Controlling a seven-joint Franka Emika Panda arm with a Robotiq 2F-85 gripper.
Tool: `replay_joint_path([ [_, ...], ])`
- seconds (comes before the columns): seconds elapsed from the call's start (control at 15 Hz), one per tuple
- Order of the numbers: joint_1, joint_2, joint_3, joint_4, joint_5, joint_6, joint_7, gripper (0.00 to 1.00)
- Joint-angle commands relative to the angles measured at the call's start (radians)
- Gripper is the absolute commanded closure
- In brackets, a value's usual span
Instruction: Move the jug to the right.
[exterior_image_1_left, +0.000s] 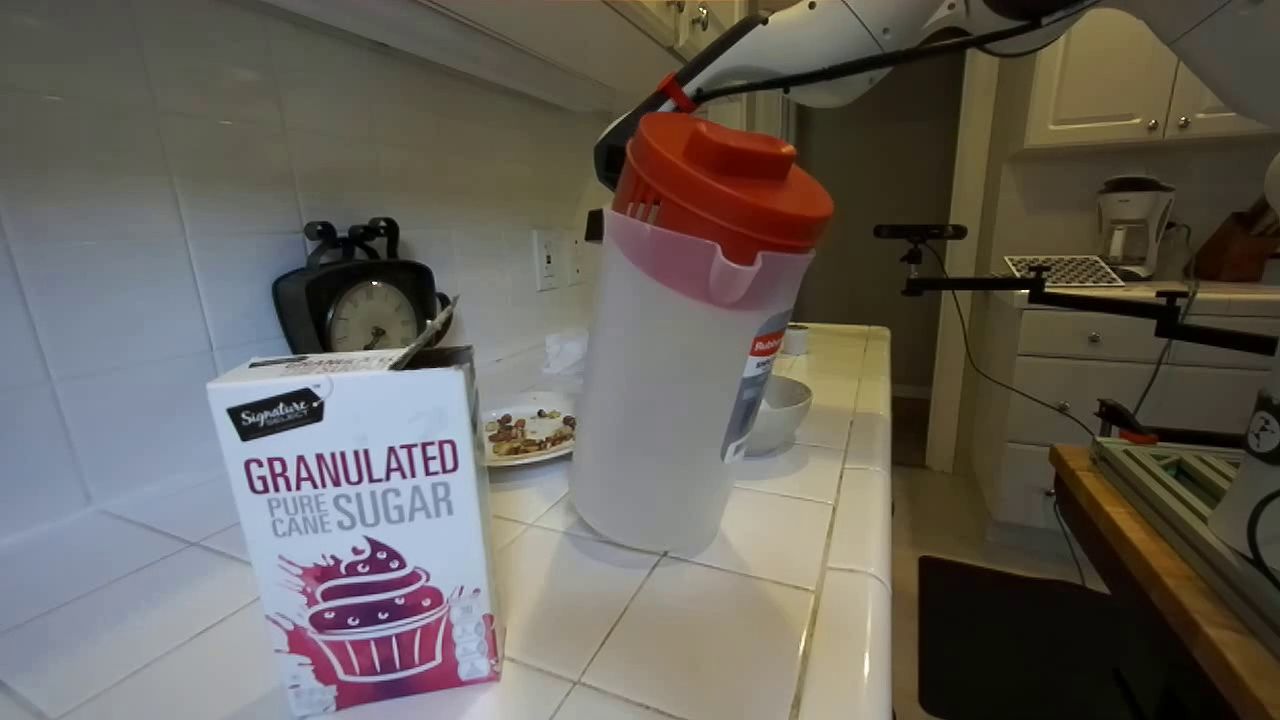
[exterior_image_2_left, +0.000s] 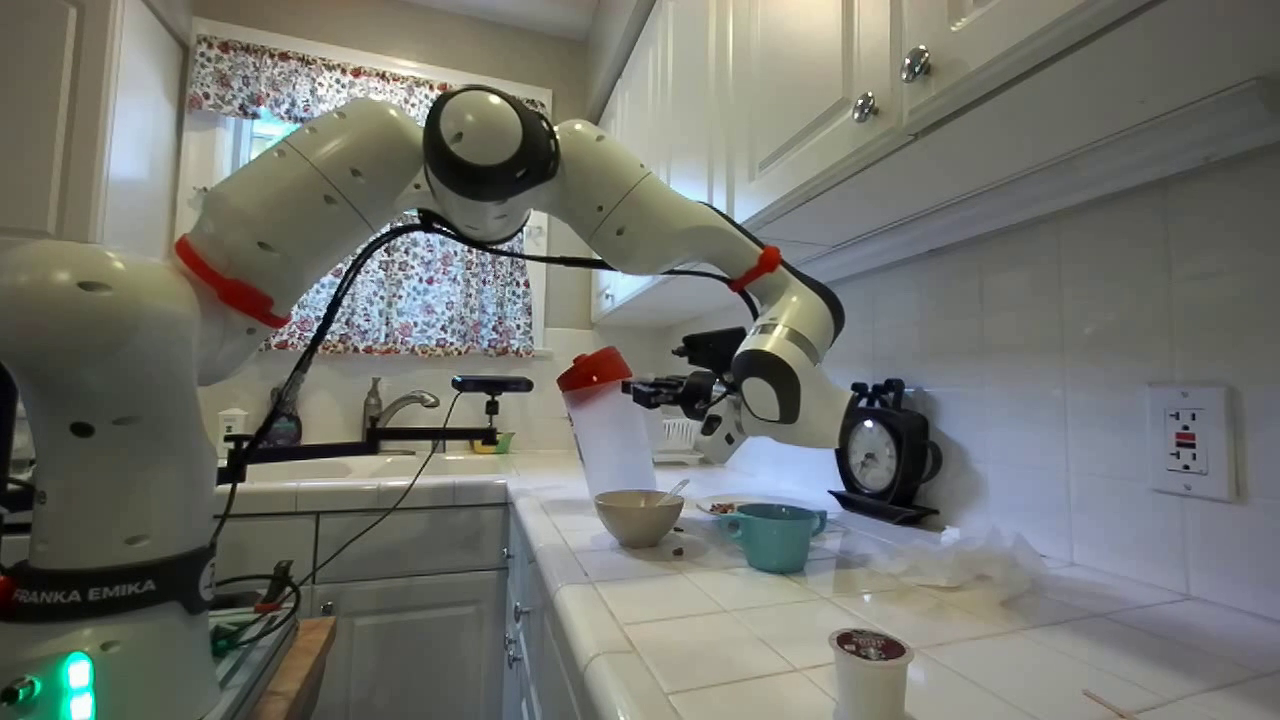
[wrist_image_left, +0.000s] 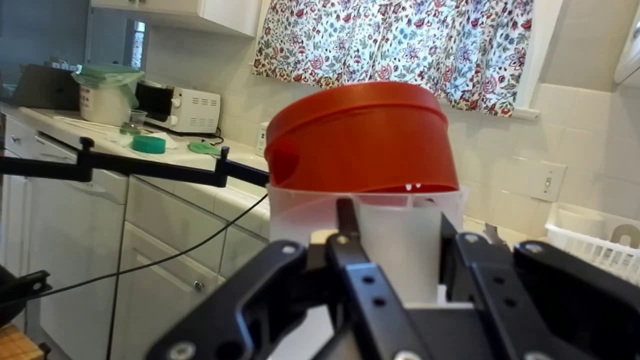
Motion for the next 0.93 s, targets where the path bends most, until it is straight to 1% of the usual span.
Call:
replay_joint_path([
  [0.0, -0.001, -0.055, 0.003, -0.066, 0.069, 0.02, -0.031, 0.91],
  [0.2, -0.008, -0.077, 0.008, -0.101, 0.134, 0.035, -0.035, 0.91],
  [0.6, -0.034, -0.137, 0.014, -0.222, 0.359, 0.084, -0.062, 0.91],
  [0.73, -0.043, -0.163, 0.007, -0.261, 0.408, 0.101, -0.106, 0.91],
  [0.87, -0.046, -0.196, -0.009, -0.294, 0.417, 0.125, -0.187, 0.91],
])
